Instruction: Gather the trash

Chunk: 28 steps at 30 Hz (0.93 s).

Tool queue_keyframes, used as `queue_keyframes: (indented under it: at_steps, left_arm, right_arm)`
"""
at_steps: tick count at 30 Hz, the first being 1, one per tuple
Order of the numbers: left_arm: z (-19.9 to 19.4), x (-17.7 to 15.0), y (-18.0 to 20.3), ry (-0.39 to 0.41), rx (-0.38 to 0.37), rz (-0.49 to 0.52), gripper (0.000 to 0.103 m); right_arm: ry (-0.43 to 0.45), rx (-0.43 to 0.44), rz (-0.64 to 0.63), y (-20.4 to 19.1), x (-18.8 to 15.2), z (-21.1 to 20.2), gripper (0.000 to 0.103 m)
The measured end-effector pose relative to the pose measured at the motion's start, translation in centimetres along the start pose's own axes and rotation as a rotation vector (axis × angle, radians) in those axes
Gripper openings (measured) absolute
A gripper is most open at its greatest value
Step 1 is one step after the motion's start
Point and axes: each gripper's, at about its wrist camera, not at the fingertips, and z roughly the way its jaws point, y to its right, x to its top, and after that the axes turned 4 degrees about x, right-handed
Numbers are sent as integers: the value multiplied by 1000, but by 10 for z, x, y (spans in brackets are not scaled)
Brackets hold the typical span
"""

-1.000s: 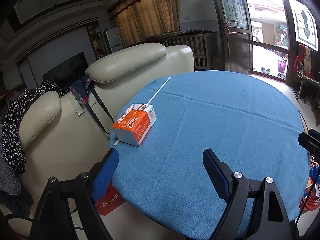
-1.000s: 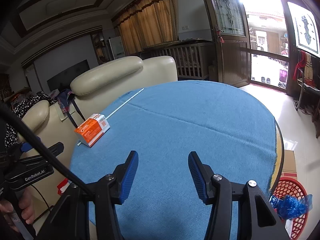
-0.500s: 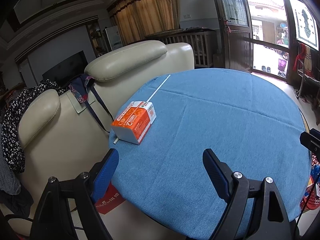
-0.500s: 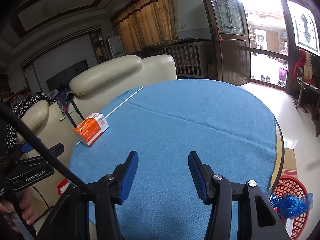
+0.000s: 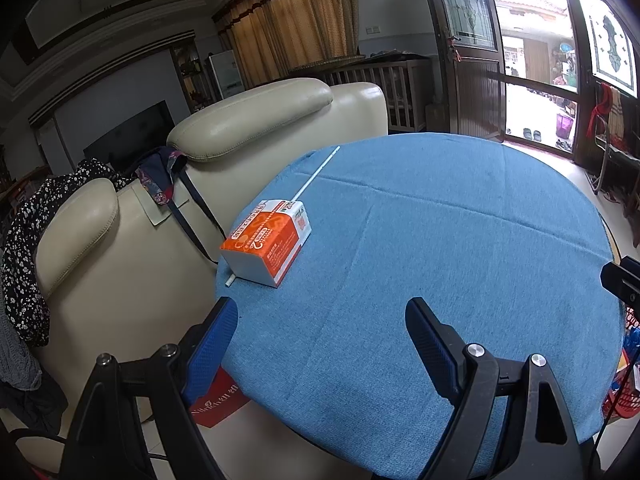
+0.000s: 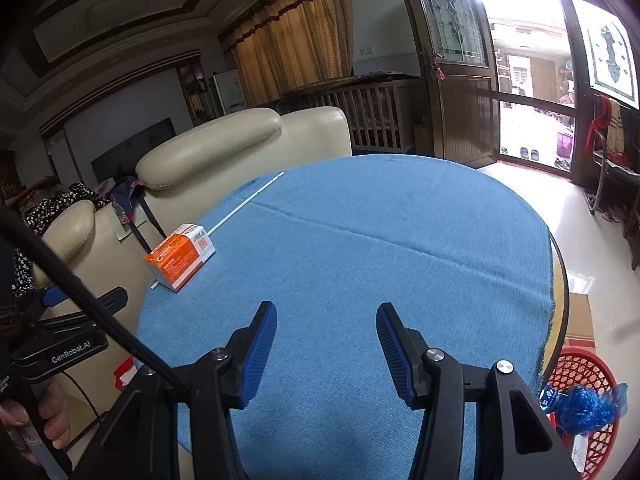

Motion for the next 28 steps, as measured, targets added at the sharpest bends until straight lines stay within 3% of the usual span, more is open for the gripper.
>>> queue_keyframes:
  at_steps: [22,28]
  left_arm:
    - [10,3,0,-13,-1,-3,86]
    - [43,5,8,-43,-59,-27,86]
  right_arm:
    - [-16,-8,-1,3,2,6,56]
    - [-47,-15,8,13,1,21,56]
